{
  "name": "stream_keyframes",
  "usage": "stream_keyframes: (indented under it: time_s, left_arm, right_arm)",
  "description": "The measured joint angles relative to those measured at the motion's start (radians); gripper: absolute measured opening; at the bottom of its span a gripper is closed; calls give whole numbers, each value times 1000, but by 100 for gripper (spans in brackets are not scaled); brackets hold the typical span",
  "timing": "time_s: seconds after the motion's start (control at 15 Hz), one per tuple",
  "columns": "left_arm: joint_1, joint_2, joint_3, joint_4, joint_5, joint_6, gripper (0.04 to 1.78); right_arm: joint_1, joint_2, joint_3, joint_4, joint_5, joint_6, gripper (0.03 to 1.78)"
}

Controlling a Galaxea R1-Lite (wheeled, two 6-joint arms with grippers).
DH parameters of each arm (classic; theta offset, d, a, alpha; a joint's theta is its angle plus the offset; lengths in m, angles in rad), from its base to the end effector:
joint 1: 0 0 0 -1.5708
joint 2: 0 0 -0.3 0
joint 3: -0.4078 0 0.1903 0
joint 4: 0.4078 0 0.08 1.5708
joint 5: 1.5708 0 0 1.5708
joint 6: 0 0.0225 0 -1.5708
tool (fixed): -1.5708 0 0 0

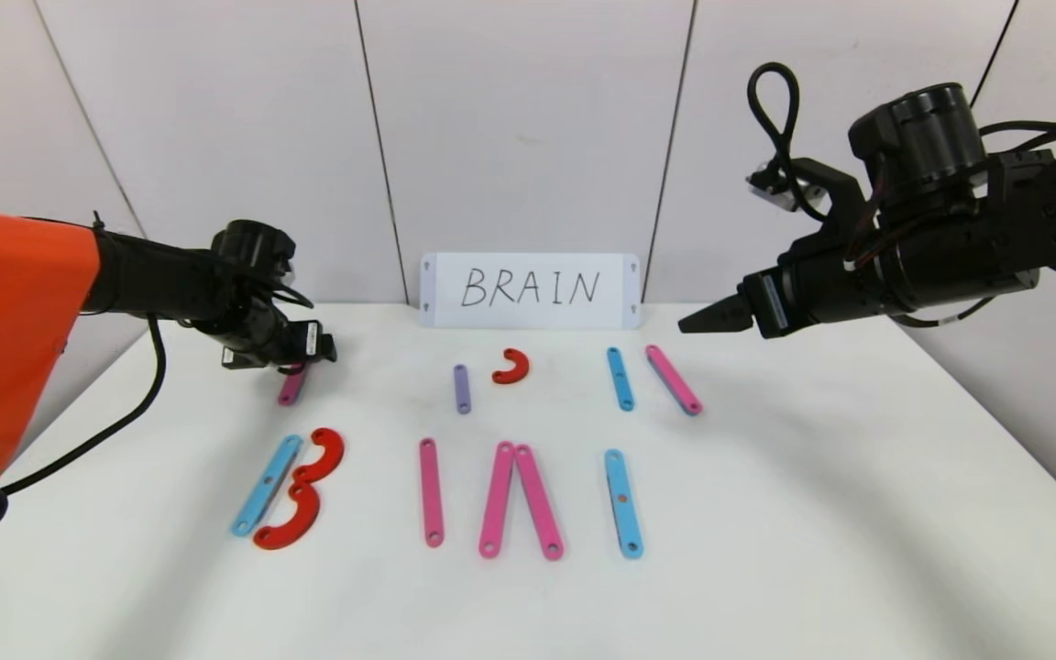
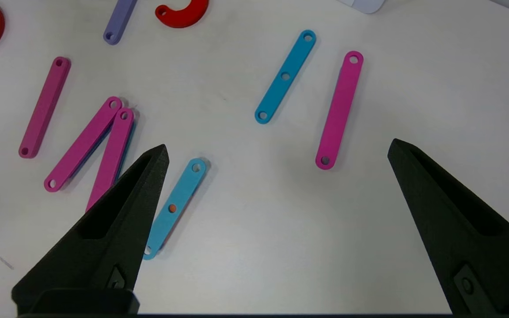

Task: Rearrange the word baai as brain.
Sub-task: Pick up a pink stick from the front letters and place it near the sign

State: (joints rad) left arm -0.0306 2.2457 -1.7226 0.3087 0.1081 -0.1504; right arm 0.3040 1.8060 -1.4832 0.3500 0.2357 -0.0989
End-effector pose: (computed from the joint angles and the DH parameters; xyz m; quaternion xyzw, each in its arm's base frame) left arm 0.4453 -0.0112 0.1367 -0.0408 0.3992 0.0656 0.9136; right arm 0.3221 0.1066 0.2444 -0.0562 0.3171 0.2676 0.9081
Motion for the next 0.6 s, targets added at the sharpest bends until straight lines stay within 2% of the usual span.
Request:
stream_keyframes:
  time_s: [0.2,0.33,0.6]
  left_arm:
    - [-25,-47,19,34,0,-27,175]
    - [-60,-98,52,62,4,-61,175]
    - [-172,-231,202,67,9,-100,175]
  right_arm:
    - [-12,1,-8,6,0,0,174]
    - [-48,9,-28,11,10,1,174]
    - [-99,24,-56,13,46,2,174]
